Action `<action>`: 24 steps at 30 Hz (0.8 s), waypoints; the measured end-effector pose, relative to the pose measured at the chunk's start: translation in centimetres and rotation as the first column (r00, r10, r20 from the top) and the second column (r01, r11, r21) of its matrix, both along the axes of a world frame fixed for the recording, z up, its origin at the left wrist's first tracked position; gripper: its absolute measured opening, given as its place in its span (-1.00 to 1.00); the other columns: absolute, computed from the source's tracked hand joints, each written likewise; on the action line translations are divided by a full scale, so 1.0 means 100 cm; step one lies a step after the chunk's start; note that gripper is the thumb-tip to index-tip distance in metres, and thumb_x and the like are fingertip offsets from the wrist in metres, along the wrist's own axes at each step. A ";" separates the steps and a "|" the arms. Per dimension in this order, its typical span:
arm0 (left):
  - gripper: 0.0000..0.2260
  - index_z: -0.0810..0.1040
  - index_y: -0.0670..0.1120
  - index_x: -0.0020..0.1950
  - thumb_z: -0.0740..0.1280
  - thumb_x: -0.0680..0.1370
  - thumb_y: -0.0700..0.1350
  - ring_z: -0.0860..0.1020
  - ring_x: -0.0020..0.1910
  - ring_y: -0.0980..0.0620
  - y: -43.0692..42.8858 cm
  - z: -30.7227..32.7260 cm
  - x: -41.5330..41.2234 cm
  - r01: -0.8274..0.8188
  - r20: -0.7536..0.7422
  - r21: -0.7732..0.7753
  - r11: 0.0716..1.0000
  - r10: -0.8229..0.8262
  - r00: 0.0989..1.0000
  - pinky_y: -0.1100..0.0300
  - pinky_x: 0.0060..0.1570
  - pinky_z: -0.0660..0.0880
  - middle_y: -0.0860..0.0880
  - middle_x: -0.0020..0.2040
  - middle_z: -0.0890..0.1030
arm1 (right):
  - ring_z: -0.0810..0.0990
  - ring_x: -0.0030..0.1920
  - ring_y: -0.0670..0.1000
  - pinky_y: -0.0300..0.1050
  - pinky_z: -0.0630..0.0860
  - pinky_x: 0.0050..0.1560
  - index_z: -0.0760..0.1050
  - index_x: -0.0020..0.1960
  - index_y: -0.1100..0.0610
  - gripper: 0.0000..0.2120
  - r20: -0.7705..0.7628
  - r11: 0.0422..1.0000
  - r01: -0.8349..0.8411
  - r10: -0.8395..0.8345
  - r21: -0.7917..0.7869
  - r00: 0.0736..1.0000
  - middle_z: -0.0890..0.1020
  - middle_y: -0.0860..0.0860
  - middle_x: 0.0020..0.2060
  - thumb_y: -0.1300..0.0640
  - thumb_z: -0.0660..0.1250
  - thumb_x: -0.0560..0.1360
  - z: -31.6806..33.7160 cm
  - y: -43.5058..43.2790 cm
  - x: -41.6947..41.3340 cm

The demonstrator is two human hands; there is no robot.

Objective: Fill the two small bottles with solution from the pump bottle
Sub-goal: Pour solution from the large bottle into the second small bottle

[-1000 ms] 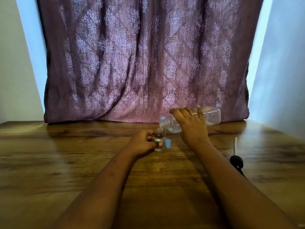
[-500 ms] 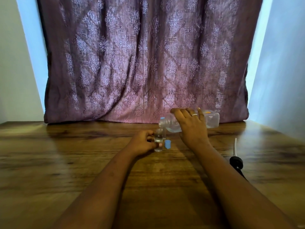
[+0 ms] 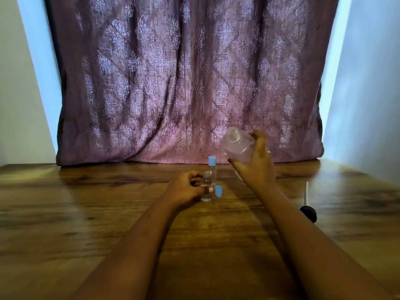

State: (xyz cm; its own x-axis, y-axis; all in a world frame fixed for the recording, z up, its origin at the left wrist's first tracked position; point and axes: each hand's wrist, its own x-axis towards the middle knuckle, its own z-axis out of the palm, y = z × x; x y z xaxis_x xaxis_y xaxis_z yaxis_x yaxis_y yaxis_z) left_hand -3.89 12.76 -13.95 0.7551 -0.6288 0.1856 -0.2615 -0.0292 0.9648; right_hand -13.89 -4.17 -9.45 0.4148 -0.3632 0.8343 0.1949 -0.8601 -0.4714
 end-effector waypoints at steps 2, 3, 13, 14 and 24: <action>-0.67 0.60 -0.04 0.08 0.52 0.38 -0.28 0.70 -0.02 -0.08 0.000 0.000 0.000 -0.009 -0.008 0.004 1.000 0.009 1.000 -0.20 0.04 0.62 -0.07 0.03 0.70 | 0.50 -0.02 0.01 -0.37 0.41 -0.26 0.17 0.27 0.06 -0.26 0.053 0.995 -0.054 0.050 0.078 0.997 0.51 0.10 0.15 0.03 0.55 0.27 0.000 -0.002 0.001; -0.67 0.60 -0.03 0.09 0.52 0.38 -0.28 0.70 -0.02 -0.08 0.000 0.000 0.001 -0.012 -0.011 0.007 1.000 0.012 1.000 -0.19 0.04 0.62 -0.07 0.04 0.69 | 0.50 -0.01 -0.01 -0.42 0.37 -0.24 0.17 0.28 0.06 -0.25 0.074 0.990 -0.079 0.070 0.118 0.995 0.50 0.07 0.15 0.00 0.54 0.27 0.001 -0.002 0.001; -0.55 0.54 -0.09 0.24 0.52 0.38 -0.23 0.70 -0.02 -0.04 0.001 -0.002 0.001 -0.029 0.070 0.081 0.996 0.023 0.997 -0.09 0.03 0.63 -0.07 0.07 0.69 | 0.31 0.35 0.17 -0.04 0.36 0.18 0.06 0.48 0.09 -0.10 0.029 0.950 -0.034 0.026 0.310 0.999 0.22 0.18 0.41 0.00 0.51 0.31 0.000 -0.016 0.007; -0.55 0.54 -0.09 0.24 0.52 0.38 -0.23 0.70 -0.03 -0.04 0.001 -0.003 0.002 -0.031 0.072 0.082 0.996 0.025 0.997 -0.06 0.02 0.64 -0.07 0.06 0.69 | 0.28 0.37 0.17 -0.06 0.32 0.19 -0.01 0.50 0.09 -0.07 0.008 0.949 -0.038 0.038 0.314 0.999 0.19 0.18 0.43 0.00 0.49 0.33 -0.002 -0.017 0.007; -0.67 0.59 0.04 0.08 0.51 0.40 -0.25 0.70 -0.07 0.02 0.000 -0.005 0.006 -0.039 0.086 0.081 0.996 0.032 0.996 -0.03 0.02 0.64 -0.02 -0.02 0.71 | 0.23 0.39 0.23 0.24 0.27 0.34 0.08 0.48 0.10 -0.22 0.037 0.984 0.161 -0.158 -0.075 0.987 0.23 0.21 0.42 -0.04 0.42 0.42 0.002 -0.002 -0.002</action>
State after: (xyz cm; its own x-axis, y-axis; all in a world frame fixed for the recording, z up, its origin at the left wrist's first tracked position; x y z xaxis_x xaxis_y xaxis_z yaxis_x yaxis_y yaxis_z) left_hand -3.27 12.79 -14.45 0.7611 -0.6175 0.1986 -0.3397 -0.1185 0.9330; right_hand -14.10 -4.36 -9.25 0.3303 -0.3561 0.8741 0.0659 -0.9152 -0.3977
